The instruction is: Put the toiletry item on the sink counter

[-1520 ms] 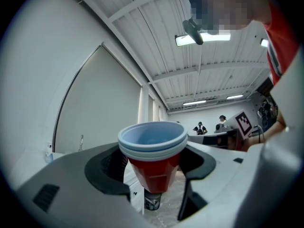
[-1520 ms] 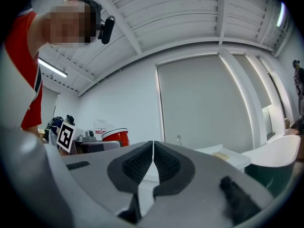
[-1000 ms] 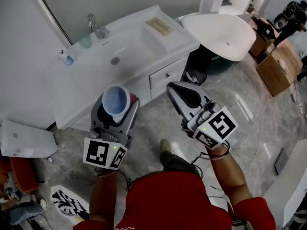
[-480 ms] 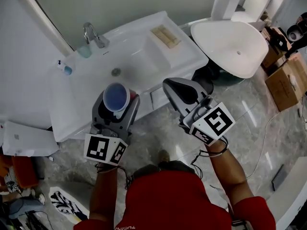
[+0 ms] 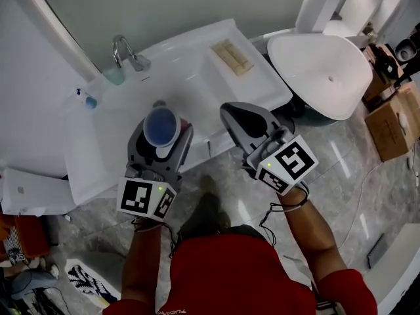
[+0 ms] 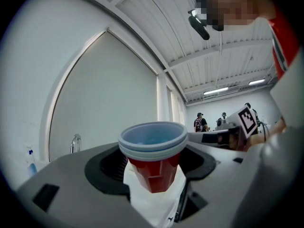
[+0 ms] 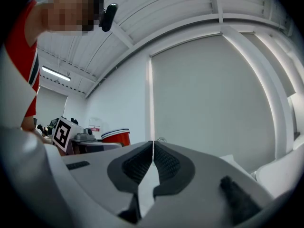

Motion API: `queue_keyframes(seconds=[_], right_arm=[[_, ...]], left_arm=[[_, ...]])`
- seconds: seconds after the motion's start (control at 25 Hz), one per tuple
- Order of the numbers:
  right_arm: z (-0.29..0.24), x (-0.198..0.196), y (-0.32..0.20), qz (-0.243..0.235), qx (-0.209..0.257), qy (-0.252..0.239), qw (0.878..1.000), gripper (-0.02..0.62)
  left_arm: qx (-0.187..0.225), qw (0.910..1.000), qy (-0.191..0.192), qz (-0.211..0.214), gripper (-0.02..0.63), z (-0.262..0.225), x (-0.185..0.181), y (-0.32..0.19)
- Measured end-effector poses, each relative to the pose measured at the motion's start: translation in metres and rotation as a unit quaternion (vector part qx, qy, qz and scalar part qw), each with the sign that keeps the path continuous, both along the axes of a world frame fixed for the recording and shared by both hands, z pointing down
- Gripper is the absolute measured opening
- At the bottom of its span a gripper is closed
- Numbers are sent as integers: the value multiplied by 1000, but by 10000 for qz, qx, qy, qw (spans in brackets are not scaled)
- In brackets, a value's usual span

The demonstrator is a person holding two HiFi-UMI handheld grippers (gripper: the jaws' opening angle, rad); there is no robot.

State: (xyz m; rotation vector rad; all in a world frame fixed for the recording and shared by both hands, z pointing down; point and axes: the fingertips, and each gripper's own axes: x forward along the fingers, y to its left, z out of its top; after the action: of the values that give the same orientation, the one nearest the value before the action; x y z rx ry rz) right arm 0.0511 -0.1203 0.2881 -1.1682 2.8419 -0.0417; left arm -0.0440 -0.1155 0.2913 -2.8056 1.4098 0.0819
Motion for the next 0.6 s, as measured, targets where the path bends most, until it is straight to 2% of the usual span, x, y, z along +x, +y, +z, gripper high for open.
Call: queue_keyframes(seconds=[0.6], right_arm=[[13,-17,-148,35,-106,287,9995,31]], left_arm=[[37,10000,-33,76,324,15,-5,-153]])
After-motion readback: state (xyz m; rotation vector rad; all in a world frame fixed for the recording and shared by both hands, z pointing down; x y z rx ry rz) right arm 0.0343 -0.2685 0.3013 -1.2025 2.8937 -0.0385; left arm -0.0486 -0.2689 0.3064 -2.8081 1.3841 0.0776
